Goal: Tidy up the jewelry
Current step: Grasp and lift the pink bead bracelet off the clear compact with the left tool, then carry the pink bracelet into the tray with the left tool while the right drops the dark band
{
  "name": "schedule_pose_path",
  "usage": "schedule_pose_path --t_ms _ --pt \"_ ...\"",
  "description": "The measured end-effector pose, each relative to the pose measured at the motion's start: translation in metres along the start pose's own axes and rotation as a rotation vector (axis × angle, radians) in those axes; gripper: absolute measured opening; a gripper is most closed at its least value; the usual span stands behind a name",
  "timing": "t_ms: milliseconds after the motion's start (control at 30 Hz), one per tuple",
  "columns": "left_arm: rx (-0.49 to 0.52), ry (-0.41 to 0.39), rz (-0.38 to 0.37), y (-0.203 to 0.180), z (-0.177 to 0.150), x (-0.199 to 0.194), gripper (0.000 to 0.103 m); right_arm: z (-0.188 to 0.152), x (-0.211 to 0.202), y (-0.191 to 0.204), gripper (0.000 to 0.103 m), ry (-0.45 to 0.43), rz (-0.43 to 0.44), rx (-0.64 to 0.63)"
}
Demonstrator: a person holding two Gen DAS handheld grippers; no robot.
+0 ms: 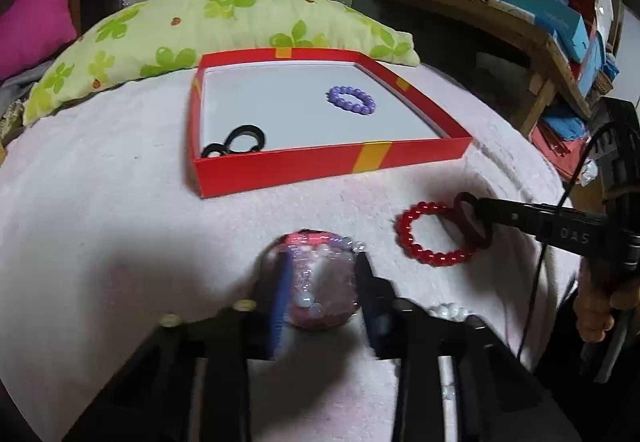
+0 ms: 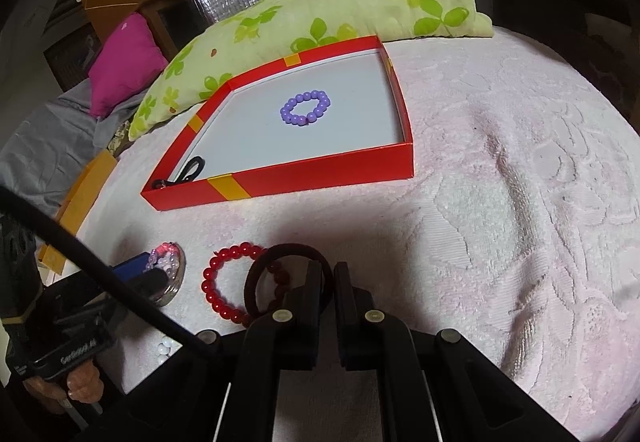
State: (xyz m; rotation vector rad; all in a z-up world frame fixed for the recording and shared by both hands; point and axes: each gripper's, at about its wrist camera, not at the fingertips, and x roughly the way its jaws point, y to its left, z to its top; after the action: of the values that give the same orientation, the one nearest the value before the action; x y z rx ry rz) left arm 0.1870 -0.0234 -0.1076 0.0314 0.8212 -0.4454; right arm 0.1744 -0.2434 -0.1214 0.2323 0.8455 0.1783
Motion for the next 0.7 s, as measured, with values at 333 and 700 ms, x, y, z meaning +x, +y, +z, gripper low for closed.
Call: schedule_pose_path --t_ms 333,700 --pt "-0.017 -0.051 0.014 0.007 0.004 -0.009 0.007 0.0 -0.001 0.0 0.007 -0.006 -0.002 0.002" --pt "-0.06 -0.164 -0.065 0.017 0.023 -0.037 0.007 0.008 -0.009 -0.002 0.007 -0.041 0.058 0.048"
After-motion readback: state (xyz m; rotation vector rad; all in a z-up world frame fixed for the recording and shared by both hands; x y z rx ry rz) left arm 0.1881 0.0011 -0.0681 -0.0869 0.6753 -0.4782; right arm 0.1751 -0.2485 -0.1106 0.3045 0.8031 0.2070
